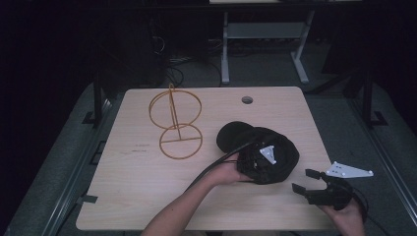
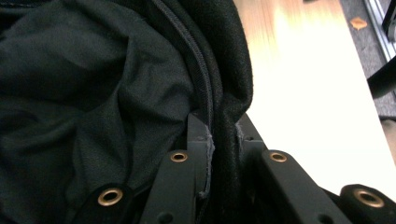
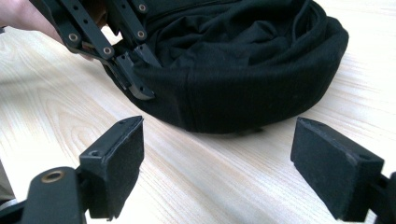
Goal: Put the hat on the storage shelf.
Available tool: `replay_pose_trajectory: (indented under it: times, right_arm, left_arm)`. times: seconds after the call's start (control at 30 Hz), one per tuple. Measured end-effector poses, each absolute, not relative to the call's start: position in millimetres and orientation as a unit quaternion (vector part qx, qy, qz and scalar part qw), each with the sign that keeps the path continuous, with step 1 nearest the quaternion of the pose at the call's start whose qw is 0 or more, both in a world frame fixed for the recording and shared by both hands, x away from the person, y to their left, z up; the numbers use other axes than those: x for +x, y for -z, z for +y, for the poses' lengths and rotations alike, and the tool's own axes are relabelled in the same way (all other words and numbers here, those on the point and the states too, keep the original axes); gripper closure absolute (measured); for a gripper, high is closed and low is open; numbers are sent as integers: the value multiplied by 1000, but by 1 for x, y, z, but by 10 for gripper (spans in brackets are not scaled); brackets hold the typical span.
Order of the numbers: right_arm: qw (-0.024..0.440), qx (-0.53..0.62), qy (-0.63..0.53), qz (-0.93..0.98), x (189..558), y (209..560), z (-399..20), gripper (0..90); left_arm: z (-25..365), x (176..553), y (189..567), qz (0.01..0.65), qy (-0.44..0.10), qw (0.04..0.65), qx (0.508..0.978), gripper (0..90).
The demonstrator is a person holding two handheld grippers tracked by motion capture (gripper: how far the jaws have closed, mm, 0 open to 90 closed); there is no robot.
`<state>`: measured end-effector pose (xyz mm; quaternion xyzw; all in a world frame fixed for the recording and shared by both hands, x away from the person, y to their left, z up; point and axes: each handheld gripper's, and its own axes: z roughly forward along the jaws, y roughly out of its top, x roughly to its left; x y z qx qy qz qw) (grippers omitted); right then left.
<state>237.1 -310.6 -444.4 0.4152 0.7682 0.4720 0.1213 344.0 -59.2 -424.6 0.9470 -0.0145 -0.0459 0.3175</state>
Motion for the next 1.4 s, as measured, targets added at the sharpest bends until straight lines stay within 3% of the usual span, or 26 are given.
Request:
replay_pose_trajectory:
  times: [1.4]
  right_arm:
    - [143,400,-478,769,239,438,-298,169]
  left_arm:
    - [-12,345,356,19,91,458,884,805]
